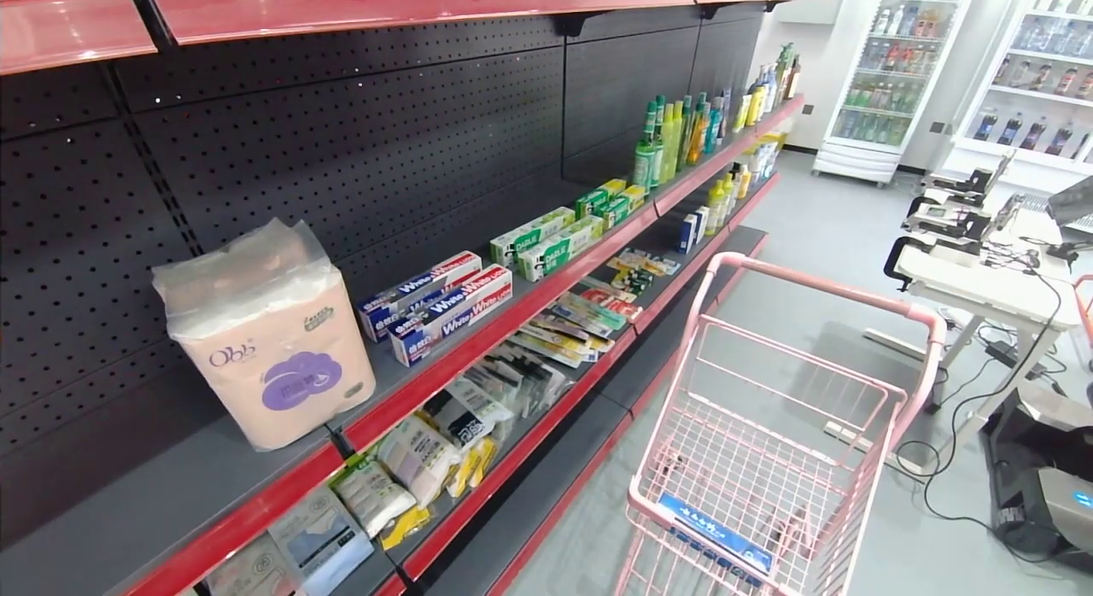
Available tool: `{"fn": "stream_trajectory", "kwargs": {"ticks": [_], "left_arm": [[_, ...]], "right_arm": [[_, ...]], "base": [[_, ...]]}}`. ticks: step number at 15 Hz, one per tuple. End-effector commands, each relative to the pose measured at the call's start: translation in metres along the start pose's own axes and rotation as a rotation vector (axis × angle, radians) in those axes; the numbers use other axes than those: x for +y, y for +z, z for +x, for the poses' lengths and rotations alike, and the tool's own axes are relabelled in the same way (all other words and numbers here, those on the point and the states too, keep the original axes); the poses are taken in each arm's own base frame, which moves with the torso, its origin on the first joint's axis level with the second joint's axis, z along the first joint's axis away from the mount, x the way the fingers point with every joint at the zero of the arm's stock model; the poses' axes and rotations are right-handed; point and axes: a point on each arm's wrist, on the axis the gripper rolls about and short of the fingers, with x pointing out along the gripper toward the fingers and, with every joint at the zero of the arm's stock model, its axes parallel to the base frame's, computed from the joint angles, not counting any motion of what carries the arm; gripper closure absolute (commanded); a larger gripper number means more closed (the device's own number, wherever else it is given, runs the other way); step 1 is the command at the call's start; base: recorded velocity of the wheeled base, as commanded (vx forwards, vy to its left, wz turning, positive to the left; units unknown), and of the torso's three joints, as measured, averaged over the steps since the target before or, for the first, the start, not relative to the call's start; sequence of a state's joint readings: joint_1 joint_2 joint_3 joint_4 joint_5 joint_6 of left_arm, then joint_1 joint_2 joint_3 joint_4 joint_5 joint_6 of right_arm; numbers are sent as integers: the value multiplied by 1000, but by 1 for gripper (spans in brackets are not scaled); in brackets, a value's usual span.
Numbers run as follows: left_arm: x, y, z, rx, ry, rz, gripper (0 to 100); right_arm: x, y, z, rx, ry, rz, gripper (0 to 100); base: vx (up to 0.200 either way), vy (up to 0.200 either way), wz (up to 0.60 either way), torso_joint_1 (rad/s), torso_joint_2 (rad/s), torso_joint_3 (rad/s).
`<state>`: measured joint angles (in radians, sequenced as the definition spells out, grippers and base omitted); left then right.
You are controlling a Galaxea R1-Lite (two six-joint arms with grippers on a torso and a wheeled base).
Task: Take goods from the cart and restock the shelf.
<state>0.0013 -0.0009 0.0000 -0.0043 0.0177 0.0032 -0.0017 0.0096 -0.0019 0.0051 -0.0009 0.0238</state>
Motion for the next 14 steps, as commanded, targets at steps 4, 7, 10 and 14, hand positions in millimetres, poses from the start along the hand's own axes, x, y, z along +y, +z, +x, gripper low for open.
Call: {"fn": "stream_trajectory", "kwargs": {"ticks": [4,7,10,14], "left_arm": [[0,0,0,1,1,-2,0],[0,0,0,1,1,-3,0],[0,0,0,1,1,-3,0],[0,0,0,1,1,-3,0]], "right_arm": [[0,1,0,5,-30,-38,0],[2,95,19,31,15,33,0],[11,162,90,219,133,194,0],[23,81,243,682,291,4,0]], "base": [[0,0,0,0,0,0],[0,0,0,0,0,0],[0,0,0,0,0,0],[0,0,0,0,0,0]]}}
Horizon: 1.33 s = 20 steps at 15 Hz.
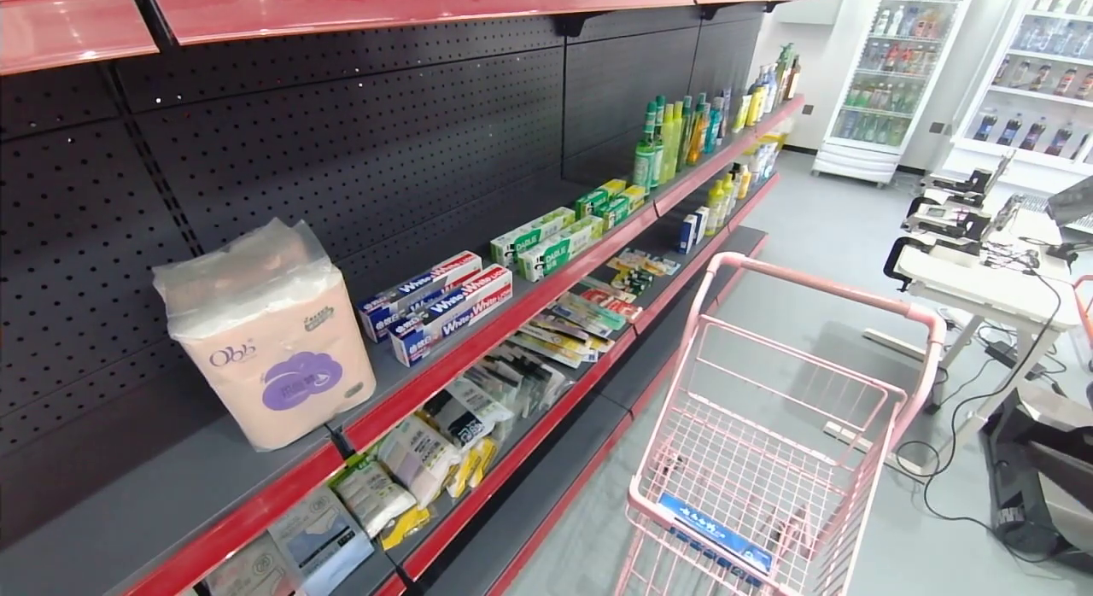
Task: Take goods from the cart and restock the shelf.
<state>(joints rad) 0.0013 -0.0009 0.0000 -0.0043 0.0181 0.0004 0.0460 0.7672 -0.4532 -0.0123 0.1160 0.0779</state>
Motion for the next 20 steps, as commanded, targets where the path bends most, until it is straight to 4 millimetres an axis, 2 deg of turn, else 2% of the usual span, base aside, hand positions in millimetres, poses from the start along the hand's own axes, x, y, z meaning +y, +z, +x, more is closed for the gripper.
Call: {"fn": "stream_trajectory", "kwargs": {"ticks": [1,2,5,6,7,8,9,12,20], "left_arm": [[0,0,0,1,1,0,0],[0,0,0,1,1,0,0],[0,0,0,1,1,0,0],[0,0,0,1,1,0,0],[0,0,0,1,1,0,0],[0,0,0,1,1,0,0],[0,0,0,1,1,0,0],[0,0,0,1,1,0,0],[0,0,0,1,1,0,0]], "right_arm": [[-13,-2,175,437,132,-97,0],[-16,-16,200,514,161,-187,0],[-3,-40,223,715,267,-335,0],[5,-55,236,781,305,-387,0],[7,-59,248,796,308,-416,0],[7,-60,250,799,309,-423,0],[7,-68,262,819,341,-485,0],[5,-72,277,821,351,-511,0],[1,-88,292,816,336,-530,0]], "base": [[0,0,0,0,0,0],[0,0,0,0,0,0],[0,0,0,0,0,0],[0,0,0,0,0,0],[0,0,0,0,0,0],[0,0,0,0,0,0],[0,0,0,0,0,0],[0,0,0,0,0,0],[0,0,0,-57,126,66]]}}
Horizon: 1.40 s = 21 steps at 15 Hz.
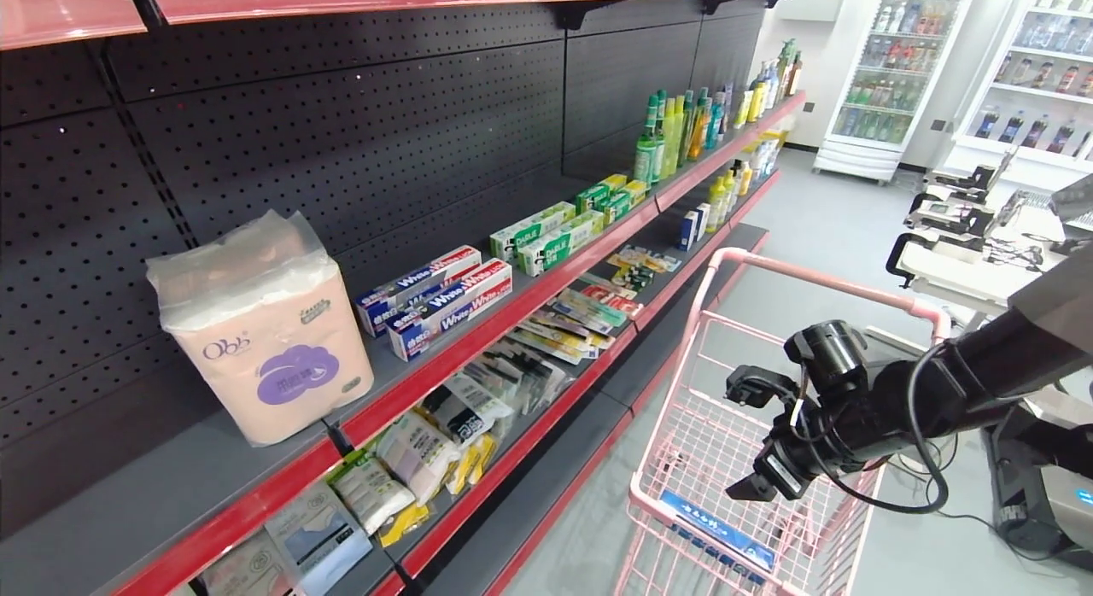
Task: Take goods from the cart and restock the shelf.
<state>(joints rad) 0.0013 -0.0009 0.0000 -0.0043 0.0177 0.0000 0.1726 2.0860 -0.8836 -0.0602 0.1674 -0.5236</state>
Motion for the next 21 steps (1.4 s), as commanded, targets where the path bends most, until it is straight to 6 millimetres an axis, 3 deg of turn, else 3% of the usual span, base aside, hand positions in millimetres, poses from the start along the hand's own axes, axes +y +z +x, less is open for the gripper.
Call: {"fn": "stream_trajectory", "kwargs": {"ticks": [1,14,21], "left_arm": [[0,0,0,1,1,0,0],[0,0,0,1,1,0,0],[0,0,0,1,1,0,0]], "right_arm": [[-1,-3,7,21,0,0,0],[-21,-23,39,57,-27,-74,0],[-32,-25,42,51,-37,-159,0]], "base": [[0,0,0,-71,183,85],[0,0,0,-120,254,136],[0,0,0,-152,338,184]]}}
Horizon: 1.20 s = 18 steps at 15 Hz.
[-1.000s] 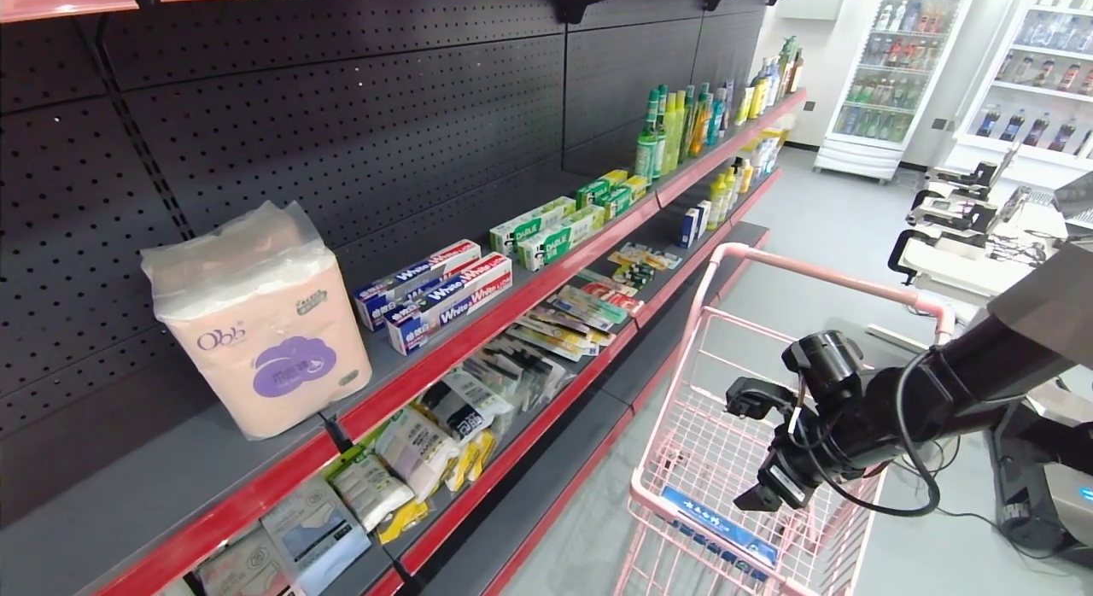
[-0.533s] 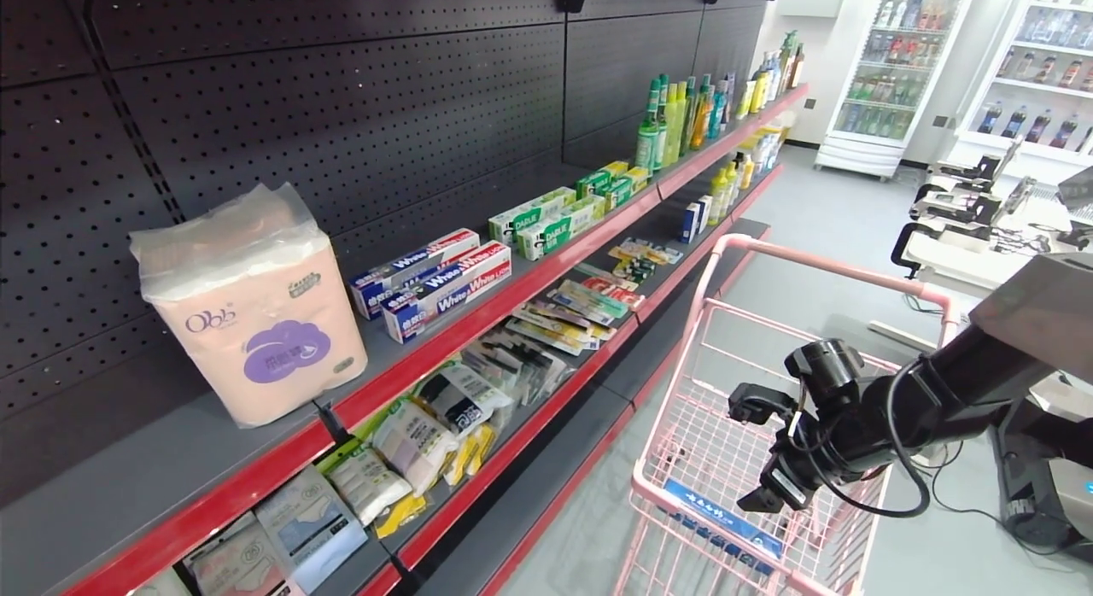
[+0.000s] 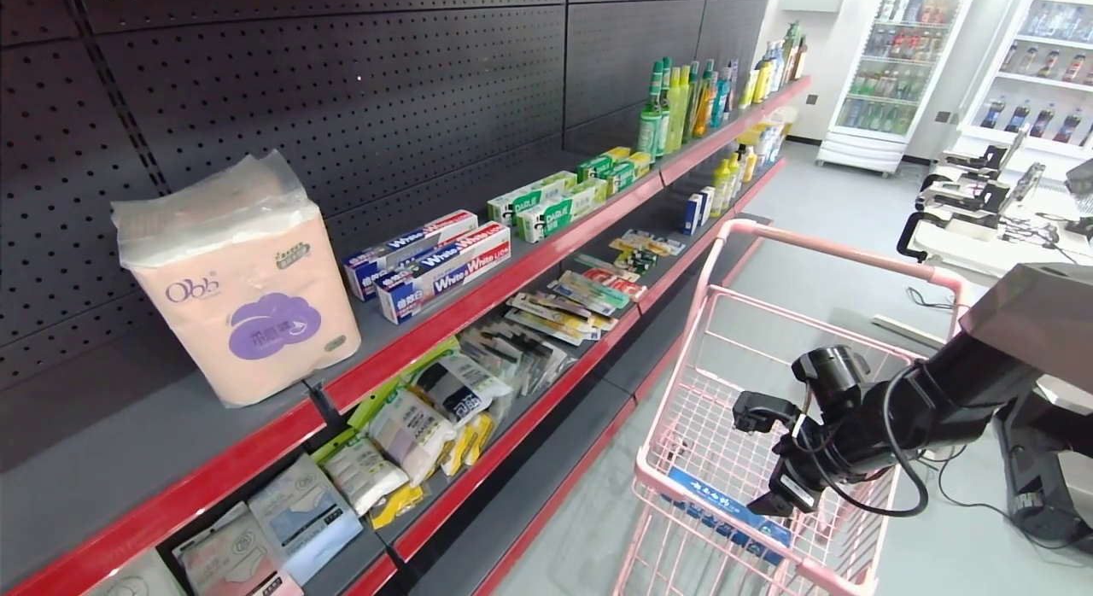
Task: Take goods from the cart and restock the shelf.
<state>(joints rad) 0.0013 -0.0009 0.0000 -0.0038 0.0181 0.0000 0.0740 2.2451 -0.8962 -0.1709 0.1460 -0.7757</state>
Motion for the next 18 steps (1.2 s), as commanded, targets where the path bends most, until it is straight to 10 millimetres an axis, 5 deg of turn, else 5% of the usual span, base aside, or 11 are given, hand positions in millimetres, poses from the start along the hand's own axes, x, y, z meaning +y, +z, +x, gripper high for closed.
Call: {"fn": "stream_trajectory", "kwargs": {"ticks": [1,18], "left_arm": [[0,0,0,0,1,0,0],[0,0,0,0,1,0,0]], "right_arm": [[0,4,0,-9,-3,-7,0],[-4,3,5,-57,51,2,0]], "base": [[0,0,0,-163,334,188],[0,0,0,-147,339,183]]}}
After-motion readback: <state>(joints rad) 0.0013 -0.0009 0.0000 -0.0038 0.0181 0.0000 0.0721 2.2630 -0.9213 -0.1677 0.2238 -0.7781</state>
